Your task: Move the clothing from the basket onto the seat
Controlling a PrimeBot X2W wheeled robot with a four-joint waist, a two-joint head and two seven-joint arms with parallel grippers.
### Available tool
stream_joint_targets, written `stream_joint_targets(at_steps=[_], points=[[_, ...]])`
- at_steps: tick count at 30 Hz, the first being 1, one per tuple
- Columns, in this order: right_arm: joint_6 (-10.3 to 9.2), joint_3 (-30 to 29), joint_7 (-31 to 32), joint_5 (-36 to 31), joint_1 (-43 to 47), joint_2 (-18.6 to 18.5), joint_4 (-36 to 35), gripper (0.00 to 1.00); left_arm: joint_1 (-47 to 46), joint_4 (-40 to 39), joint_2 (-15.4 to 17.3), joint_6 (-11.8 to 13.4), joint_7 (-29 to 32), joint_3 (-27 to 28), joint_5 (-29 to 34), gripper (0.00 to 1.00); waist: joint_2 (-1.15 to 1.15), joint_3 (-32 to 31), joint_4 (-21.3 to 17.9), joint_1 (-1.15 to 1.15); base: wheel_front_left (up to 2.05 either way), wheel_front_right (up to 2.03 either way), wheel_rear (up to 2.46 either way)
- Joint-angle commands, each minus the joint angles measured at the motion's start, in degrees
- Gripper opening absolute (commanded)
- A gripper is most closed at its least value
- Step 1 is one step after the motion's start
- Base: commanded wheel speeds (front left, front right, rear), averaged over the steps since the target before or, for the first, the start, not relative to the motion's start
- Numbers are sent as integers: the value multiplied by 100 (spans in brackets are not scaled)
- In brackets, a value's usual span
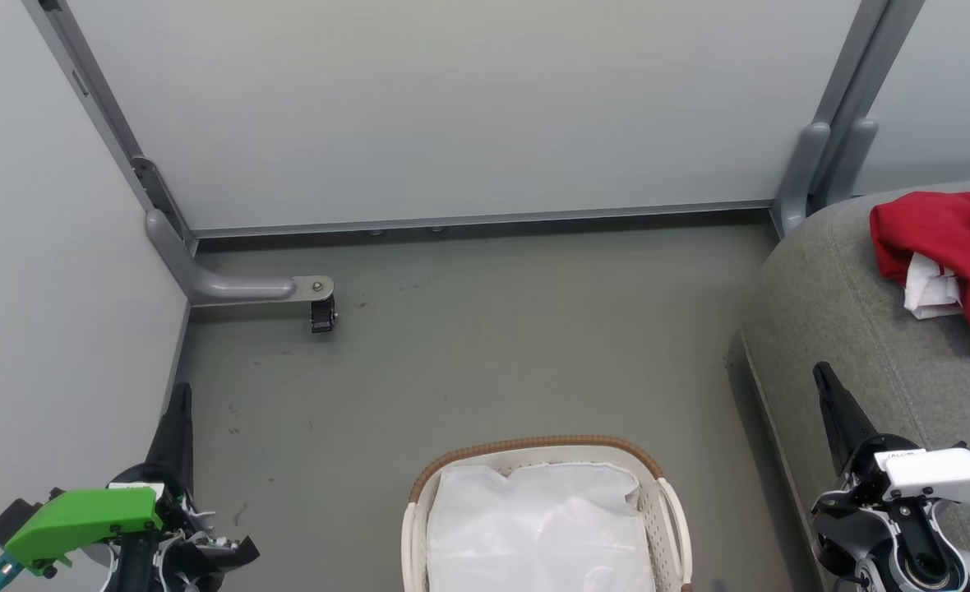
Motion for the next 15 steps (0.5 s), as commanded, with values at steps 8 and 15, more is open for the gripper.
stream_joint_targets(at_steps=[8,15], points=[[-4,-14,17,20,61,-34,-22,0,-55,-11,40,-37,19,11,-17,0,53,0,0,0,0,0,0],[-4,-14,17,20,61,-34,-22,0,-55,-11,40,-34,19,11,-17,0,53,0,0,0,0,0,0]])
